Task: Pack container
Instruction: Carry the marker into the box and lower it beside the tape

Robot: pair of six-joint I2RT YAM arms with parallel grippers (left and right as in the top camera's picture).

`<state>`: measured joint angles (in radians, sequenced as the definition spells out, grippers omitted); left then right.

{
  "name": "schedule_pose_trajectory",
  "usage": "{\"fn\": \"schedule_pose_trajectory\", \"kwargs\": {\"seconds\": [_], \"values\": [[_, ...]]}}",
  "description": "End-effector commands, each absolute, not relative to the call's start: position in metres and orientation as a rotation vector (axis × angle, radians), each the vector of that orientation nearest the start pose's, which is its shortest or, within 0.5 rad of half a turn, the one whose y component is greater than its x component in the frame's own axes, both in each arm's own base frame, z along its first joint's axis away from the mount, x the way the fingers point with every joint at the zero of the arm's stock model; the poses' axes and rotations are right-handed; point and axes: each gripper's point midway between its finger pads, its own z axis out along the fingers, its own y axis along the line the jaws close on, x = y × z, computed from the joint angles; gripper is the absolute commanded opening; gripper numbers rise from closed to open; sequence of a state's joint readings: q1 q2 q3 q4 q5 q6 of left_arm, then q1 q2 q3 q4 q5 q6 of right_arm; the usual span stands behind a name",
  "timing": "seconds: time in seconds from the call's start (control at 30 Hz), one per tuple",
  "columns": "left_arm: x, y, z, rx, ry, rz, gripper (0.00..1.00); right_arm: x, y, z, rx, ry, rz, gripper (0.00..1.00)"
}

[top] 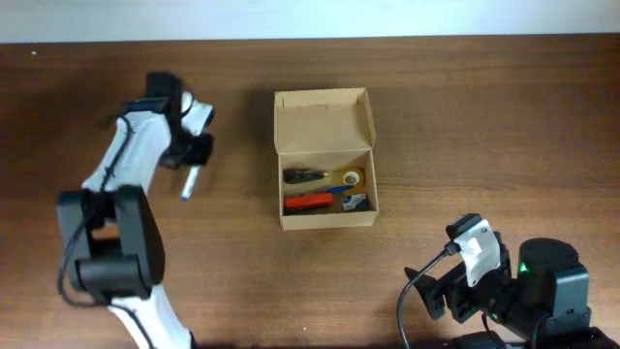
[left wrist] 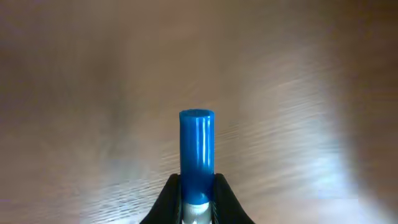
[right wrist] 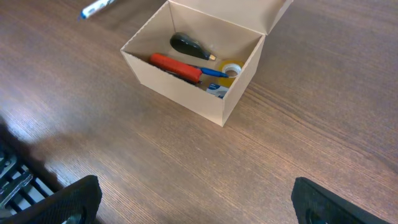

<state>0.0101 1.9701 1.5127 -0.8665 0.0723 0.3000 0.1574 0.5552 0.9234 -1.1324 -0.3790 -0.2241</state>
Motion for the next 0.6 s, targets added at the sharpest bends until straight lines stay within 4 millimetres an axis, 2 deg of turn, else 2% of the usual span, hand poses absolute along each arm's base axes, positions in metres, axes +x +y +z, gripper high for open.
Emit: {"fn": "schedule_pose_trajectory", "kwargs": {"seconds": [0.0,0.1,0.2,0.27,0.37,0.47,0.57], "values": [[0.446,-0.053,0.161,0.632,2.553,-0.018,0.02,0.160,0.087,0.235,-0.607,2.217,0.391,0.99],[0.439,-0.103,0.204,0.893,2.340,0.014,0.02,0.160,0.087,0.235,-0.607,2.217,0.391,0.99],[0.421,-0.156,0.225,1.159,2.155,0.027,0.02,0.160,0.087,0.235,-0.607,2.217,0.391,0.99],[0.408,-0.188,0.225,1.308,2.068,0.021,0.02,0.160,0.087,0.235,-0.607,2.217,0.391,0.99],[0.391,-0.226,0.215,1.470,1.986,0.000,0.02,0.160,0.087,0.235,-0.607,2.217,0.391,0.99],[0.378,-0.252,0.201,1.586,1.937,-0.021,0.02,0.160,0.087,0.235,-0.607,2.217,0.391,0.99],[0.362,-0.274,0.174,1.759,1.881,-0.083,0.02,0.160,0.087,0.235,-0.607,2.217,0.391,0.99]]}}
